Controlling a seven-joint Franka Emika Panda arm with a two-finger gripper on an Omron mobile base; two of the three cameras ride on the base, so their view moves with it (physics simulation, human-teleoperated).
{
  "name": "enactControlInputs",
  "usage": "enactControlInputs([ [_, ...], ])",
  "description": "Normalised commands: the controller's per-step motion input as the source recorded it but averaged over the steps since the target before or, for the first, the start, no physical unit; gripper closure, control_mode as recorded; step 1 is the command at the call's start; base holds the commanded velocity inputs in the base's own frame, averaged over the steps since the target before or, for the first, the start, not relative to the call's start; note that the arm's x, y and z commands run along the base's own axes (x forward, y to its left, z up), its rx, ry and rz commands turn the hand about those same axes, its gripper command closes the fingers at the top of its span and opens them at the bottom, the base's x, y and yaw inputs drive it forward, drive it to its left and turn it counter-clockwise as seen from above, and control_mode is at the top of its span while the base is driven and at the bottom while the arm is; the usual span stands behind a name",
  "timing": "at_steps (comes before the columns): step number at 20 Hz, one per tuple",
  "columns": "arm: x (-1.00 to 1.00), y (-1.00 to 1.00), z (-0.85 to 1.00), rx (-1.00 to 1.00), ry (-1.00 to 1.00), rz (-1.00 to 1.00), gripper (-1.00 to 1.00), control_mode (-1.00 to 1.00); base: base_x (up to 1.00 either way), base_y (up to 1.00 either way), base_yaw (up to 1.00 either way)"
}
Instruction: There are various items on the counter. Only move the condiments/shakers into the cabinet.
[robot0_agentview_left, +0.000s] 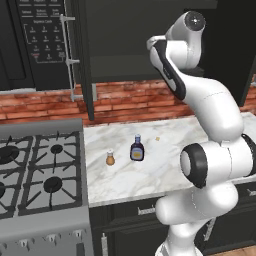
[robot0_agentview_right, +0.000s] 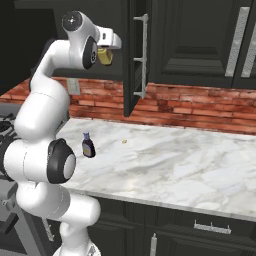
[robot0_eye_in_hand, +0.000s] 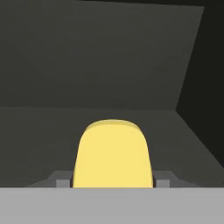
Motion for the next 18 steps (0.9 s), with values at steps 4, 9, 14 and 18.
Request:
enactControlInputs([
  [4,0.08,0.00,-0.16,0.00,0.15,0.00,1.00,-1.00,0.00,0.00,0.00],
  [9,0.12,0.00,-0.01,0.01,0.04,0.00,1.00,-1.00,0.00,0.00,0.00],
  [14,0.01,0.00,-0.16,0.00,0.00,0.00,1.00,-1.00,0.00,0.00,0.00],
  [18,0.00,0.00,-0.26,0.00,0.00,0.00,1.00,-1.00,0.00,0.00,0.00],
])
